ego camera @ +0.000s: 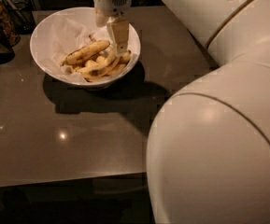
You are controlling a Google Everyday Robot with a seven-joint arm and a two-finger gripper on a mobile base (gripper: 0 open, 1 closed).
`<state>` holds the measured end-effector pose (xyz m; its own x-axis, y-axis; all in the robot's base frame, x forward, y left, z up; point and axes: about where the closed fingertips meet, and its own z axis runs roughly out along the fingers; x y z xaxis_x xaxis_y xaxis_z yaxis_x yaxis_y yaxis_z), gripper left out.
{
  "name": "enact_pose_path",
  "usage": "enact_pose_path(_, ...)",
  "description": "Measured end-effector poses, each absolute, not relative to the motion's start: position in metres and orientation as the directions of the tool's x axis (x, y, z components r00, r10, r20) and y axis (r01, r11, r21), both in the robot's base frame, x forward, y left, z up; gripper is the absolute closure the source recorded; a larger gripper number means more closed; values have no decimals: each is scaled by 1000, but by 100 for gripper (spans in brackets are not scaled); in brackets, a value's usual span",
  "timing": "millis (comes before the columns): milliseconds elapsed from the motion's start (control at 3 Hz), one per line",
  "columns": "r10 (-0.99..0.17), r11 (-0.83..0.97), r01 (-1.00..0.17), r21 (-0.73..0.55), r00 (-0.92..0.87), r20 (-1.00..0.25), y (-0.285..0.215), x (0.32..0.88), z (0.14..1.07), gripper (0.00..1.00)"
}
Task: Pick banana from white bowl
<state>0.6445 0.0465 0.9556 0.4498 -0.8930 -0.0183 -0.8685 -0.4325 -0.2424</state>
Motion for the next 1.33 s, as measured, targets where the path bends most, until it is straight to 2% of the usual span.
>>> enact_pose_path(333, -892, -434, -868, -242, 451, -18, 47, 644, 956, 29)
enact_pose_path(667, -892, -434, -868, -242, 451, -18, 47, 644, 956, 12)
enact_pose_path(1000, -892, -434, -868, -242, 451, -18, 47, 644, 956, 0)
enact_pose_path(1333, -892, -434, -868, -242, 451, -18, 48, 644, 956, 0)
